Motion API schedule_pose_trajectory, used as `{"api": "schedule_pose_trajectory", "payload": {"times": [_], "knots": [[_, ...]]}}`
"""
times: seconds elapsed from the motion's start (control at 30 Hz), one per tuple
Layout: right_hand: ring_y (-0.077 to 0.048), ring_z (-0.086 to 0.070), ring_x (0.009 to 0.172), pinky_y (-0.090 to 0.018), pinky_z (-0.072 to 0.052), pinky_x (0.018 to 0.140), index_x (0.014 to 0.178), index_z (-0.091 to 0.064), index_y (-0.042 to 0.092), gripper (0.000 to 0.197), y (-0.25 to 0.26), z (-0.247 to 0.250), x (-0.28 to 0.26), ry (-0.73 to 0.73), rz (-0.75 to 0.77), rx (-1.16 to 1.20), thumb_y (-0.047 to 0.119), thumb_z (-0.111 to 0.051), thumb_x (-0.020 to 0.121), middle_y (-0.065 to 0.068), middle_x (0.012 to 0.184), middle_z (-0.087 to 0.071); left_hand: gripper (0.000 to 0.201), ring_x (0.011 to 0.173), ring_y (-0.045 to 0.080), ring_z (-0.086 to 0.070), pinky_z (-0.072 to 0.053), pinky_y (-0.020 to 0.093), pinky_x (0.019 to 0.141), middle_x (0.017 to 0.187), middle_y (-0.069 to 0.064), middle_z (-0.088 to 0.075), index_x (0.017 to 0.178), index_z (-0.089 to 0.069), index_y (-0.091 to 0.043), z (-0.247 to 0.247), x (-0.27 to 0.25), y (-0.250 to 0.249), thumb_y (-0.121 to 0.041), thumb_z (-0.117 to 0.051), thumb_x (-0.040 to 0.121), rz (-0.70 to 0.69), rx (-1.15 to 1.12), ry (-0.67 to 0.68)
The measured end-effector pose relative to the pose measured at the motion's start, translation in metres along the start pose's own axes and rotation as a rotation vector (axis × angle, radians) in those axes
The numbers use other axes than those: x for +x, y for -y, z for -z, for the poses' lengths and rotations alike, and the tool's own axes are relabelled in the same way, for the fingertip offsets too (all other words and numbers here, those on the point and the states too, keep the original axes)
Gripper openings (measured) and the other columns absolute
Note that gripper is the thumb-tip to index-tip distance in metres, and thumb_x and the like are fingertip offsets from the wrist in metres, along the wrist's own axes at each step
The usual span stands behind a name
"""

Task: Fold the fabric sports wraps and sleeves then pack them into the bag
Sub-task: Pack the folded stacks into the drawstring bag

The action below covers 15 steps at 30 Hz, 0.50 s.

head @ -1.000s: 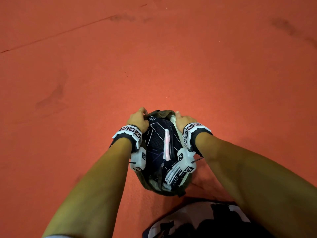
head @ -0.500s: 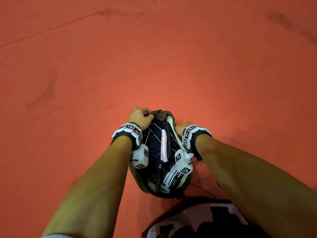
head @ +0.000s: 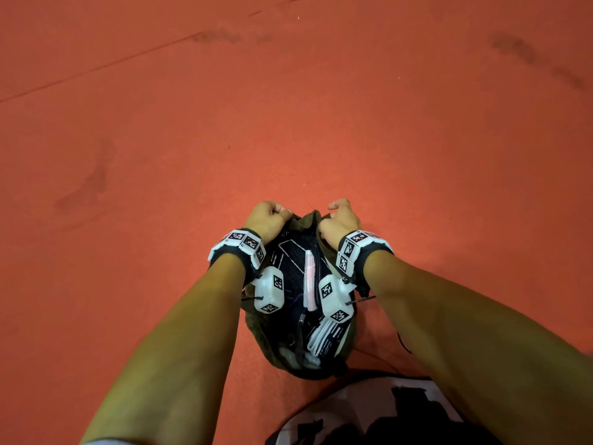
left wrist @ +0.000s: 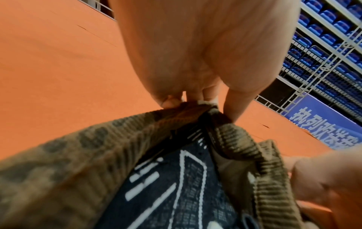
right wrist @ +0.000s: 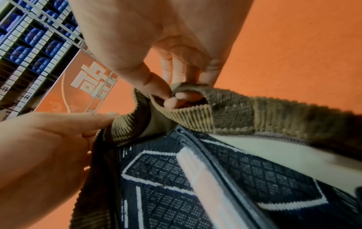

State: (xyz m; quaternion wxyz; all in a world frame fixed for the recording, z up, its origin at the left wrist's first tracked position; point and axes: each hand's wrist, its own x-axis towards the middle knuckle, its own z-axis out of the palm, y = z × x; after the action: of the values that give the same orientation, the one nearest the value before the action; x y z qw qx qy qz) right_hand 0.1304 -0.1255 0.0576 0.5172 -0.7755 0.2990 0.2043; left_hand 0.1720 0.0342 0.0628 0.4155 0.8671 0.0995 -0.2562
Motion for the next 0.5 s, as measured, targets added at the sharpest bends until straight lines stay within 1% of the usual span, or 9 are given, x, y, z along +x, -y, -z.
{"api": "schedule_pose_trajectory", "payload": {"times": [0.07,0.1,0.17,0.23,0.33,0.37,0.43,0.47,0.5], "knots": [[-0.024,-0.070,0.079,-0.037,-0.059,0.075,0.111,-0.048,0.027,0.041,-0.002,-0.001,-0.002,0.001,0.018,0.018,0.008,-0.055,0.075,0.000,0.097,-0.062,0.013,0.082,0.023,-0.065,-0.055,0.038,0.086,0.089,0.008,-0.070,0.091,-0.064,-0.014,0.002,-0.004,0.000,-0.023,-0.060,0.098,-0.019,-0.001,0.023],[-0.024,-0.070,0.080,-0.035,-0.058,0.074,0.108,-0.049,0.028,0.037,-0.002,-0.002,-0.004,-0.002,0.029,0.029,0.012,-0.057,0.077,0.000,0.098,-0.064,0.013,0.083,0.024,-0.066,-0.056,0.039,0.088,0.089,0.009,-0.071,0.089,-0.065,-0.015,0.003,-0.006,0.000,-0.022,-0.060,0.098,-0.022,-0.005,0.030],[-0.022,-0.069,0.076,-0.028,-0.052,0.066,0.105,-0.052,0.027,0.028,-0.001,-0.001,-0.008,-0.009,0.045,0.054,0.017,-0.060,0.080,0.000,0.098,-0.066,0.015,0.083,0.025,-0.067,-0.056,0.040,0.089,0.088,0.009,-0.072,0.085,-0.064,-0.018,0.005,-0.009,0.000,-0.019,-0.058,0.098,-0.034,-0.004,0.032],[-0.021,-0.067,0.072,-0.026,-0.049,0.062,0.102,-0.053,0.027,0.024,0.000,-0.001,-0.011,0.001,0.061,0.055,0.019,-0.060,0.081,-0.003,0.096,-0.068,0.017,0.080,0.022,-0.064,-0.054,0.039,0.088,0.084,0.006,-0.069,0.083,-0.062,-0.020,0.006,-0.015,-0.002,-0.016,-0.056,0.098,-0.056,-0.008,0.026],[-0.024,-0.068,0.077,-0.032,-0.056,0.071,0.095,-0.054,0.028,0.018,0.002,-0.002,-0.014,0.006,0.081,0.013,0.025,-0.059,0.078,-0.005,0.097,-0.071,0.022,0.076,0.017,-0.058,-0.049,0.033,0.079,0.077,0.000,-0.062,0.080,-0.058,-0.022,0.007,-0.026,-0.002,-0.010,-0.053,0.098,-0.114,-0.037,0.020],[-0.025,-0.068,0.077,-0.033,-0.057,0.072,0.096,-0.056,0.027,0.016,0.003,-0.003,-0.015,0.004,0.076,-0.013,0.025,-0.058,0.080,-0.006,0.096,-0.071,0.024,0.074,0.016,-0.056,-0.047,0.031,0.076,0.076,-0.001,-0.060,0.079,-0.058,-0.021,0.007,-0.031,-0.003,-0.007,-0.052,0.097,-0.120,-0.049,0.019],[-0.025,-0.068,0.070,-0.033,-0.058,0.068,0.099,-0.063,0.015,0.017,0.004,0.000,-0.018,-0.002,0.064,-0.082,0.025,-0.056,0.087,-0.011,0.088,-0.073,0.026,0.072,0.016,-0.054,-0.044,0.029,0.071,0.075,-0.001,-0.058,0.079,-0.058,-0.020,0.009,-0.036,-0.003,-0.002,-0.049,0.095,-0.104,-0.090,0.009],[-0.024,-0.065,0.062,-0.030,-0.056,0.062,0.099,-0.066,0.007,0.023,0.002,0.001,-0.019,0.000,0.056,-0.112,0.026,-0.054,0.091,-0.012,0.079,-0.072,0.026,0.072,0.017,-0.054,-0.044,0.029,0.070,0.073,0.000,-0.058,0.077,-0.058,-0.019,0.010,-0.037,-0.004,-0.001,-0.048,0.094,-0.083,-0.120,0.006],[-0.021,-0.061,0.054,-0.025,-0.051,0.054,0.096,-0.068,0.002,0.029,0.000,0.003,-0.020,0.011,0.044,-0.131,0.027,-0.054,0.094,-0.011,0.069,-0.068,0.026,0.073,0.019,-0.056,-0.045,0.030,0.071,0.072,0.001,-0.058,0.076,-0.058,-0.018,0.011,-0.039,-0.005,-0.002,-0.049,0.094,-0.060,-0.147,0.009]]}}
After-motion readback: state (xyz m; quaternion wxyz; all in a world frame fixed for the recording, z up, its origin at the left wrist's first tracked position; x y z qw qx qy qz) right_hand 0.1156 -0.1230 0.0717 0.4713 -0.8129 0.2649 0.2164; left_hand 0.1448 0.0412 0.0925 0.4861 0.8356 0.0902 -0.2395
